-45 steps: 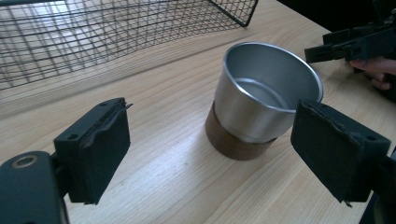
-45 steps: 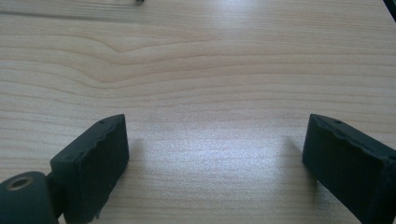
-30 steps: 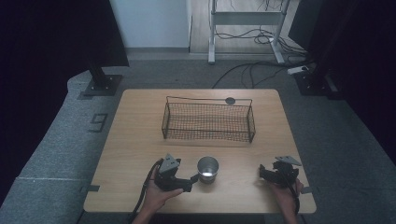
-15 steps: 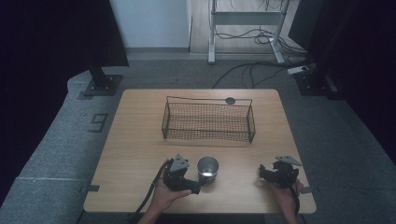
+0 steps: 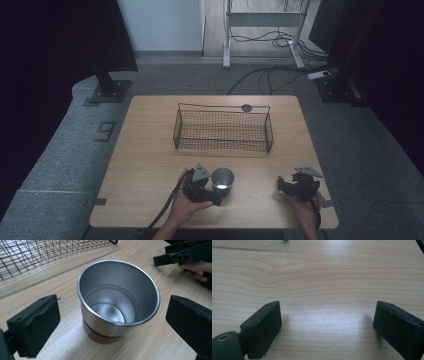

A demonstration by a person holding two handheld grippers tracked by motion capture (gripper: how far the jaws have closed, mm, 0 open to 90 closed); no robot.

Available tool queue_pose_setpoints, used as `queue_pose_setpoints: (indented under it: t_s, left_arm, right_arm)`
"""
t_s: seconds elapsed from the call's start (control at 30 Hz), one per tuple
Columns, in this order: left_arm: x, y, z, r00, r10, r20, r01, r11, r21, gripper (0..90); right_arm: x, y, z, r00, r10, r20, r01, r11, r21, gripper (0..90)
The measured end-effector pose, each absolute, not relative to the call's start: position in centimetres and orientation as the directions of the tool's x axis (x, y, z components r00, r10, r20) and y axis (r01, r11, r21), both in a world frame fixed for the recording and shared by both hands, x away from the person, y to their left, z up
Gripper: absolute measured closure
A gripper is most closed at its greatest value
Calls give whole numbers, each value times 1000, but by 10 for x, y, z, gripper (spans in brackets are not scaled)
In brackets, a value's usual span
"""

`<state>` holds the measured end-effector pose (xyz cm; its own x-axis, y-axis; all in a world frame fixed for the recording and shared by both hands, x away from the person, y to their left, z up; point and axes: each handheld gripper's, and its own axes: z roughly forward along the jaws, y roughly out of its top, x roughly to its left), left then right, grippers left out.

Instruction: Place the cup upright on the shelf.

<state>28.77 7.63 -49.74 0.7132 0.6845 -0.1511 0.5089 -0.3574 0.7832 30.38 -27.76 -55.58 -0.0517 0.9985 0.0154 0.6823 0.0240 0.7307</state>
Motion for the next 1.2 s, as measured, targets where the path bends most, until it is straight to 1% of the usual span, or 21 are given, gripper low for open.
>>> queue_pose_setpoints:
  t_s: [0.6, 0.8, 1.0, 1.2]
  left_arm:
    - [299, 53, -509, 717, 684, -136, 507, -377, 775, 0]
    - [301, 48, -512, 710, 692, -131, 504, -370, 781, 35]
    - [301, 46, -516, 706, 699, -116, 498, -373, 783, 118]
    - [300, 46, -516, 711, 696, -99, 484, -383, 787, 137]
  right_arm:
    - [304, -278, -556, -53, 998, 18, 682, 24, 731, 79]
    - [304, -278, -556, -53, 998, 18, 682, 23, 731, 79]
    - [304, -278, -556, -53, 998, 17, 682, 23, 731, 79]
    - [304, -278, -556, -53, 998, 17, 682, 23, 731, 80]
